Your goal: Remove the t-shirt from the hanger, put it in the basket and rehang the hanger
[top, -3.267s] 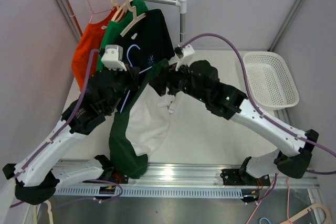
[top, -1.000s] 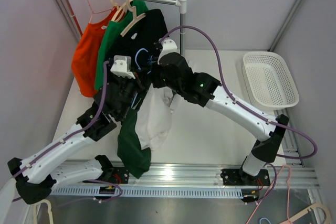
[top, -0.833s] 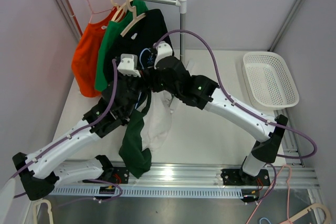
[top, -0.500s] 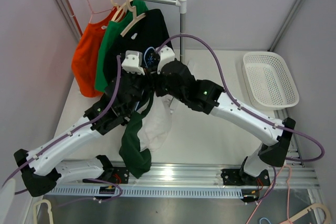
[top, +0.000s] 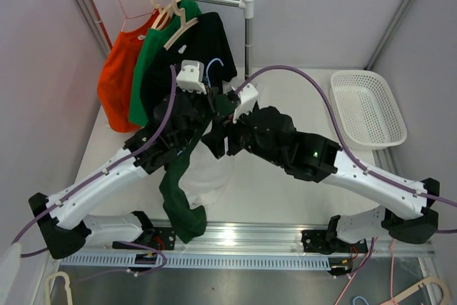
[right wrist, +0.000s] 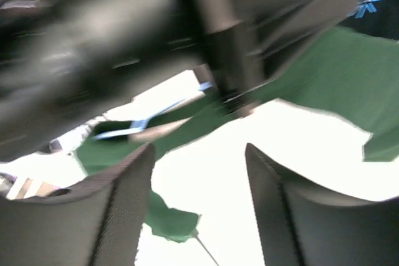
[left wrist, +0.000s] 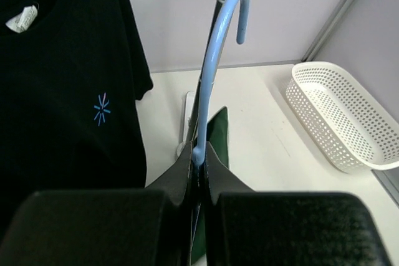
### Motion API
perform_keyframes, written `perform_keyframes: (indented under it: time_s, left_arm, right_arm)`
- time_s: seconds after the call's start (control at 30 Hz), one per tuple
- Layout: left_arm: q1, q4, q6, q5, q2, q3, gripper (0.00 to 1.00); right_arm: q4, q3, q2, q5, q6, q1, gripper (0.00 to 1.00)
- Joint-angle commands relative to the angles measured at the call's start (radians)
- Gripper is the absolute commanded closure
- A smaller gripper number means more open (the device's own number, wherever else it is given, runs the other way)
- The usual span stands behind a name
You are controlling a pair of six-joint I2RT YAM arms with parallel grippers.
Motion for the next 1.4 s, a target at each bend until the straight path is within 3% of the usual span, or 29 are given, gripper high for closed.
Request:
perform_keyframes:
  time_s: [0.0,0.07,0.27,0.43,0.53,0.77,1.2,1.27,1.3,1.33,1.37]
  left_arm:
    - [0.015,0.049,-0.031,-0.024,0.007,0.054,0.99]
    - [0.015,0.035,-0.031,-0.048,0.011,0.07,0.99]
    - [0.027,-0.037,-0.058,-0.125,0.057,0.146,0.99]
    - [0.03,-0.166,-0.105,-0.283,0.161,0.336,0.99]
    - [0.032,-0.229,-0.105,-0.347,0.236,0.466,0.99]
    - [0.044,-0.258,-0.094,-0.305,0.292,0.564,0.99]
    - [0.044,-0.321,-0.186,-0.272,0.284,0.574,0.99]
    - [0.044,-0.323,-0.186,-0.269,0.281,0.578,0.99]
    - [0.044,-0.323,-0.184,-0.271,0.281,0.586,0.99]
    - [0.044,-0.321,-0.177,-0.274,0.281,0.589,0.99]
    - [0.044,-0.318,-0.171,-0.275,0.281,0.59,0.99]
  right_arm:
    - [0.007,-0.005,-0.038,0.021,0.004,0.023,0.33]
    - [-0.003,-0.014,-0.063,0.071,0.007,0.023,0.25]
    - [0.045,-0.117,-0.133,0.045,0.03,0.034,0.24]
    - [0.118,-0.21,-0.144,0.056,0.044,0.092,0.25]
    - [0.246,-0.262,-0.149,0.003,-0.01,0.142,0.26]
    - [0.442,-0.359,-0.153,-0.14,-0.113,0.196,0.26]
    - [0.583,-0.4,-0.064,-0.097,-0.162,0.205,0.32]
    - [0.594,-0.41,-0.061,-0.091,-0.165,0.205,0.44]
    - [0.596,-0.411,-0.06,-0.084,-0.165,0.207,0.58]
    - [0.596,-0.413,-0.06,-0.08,-0.162,0.207,0.84]
    - [0.594,-0.413,-0.06,-0.082,-0.16,0.207,0.93]
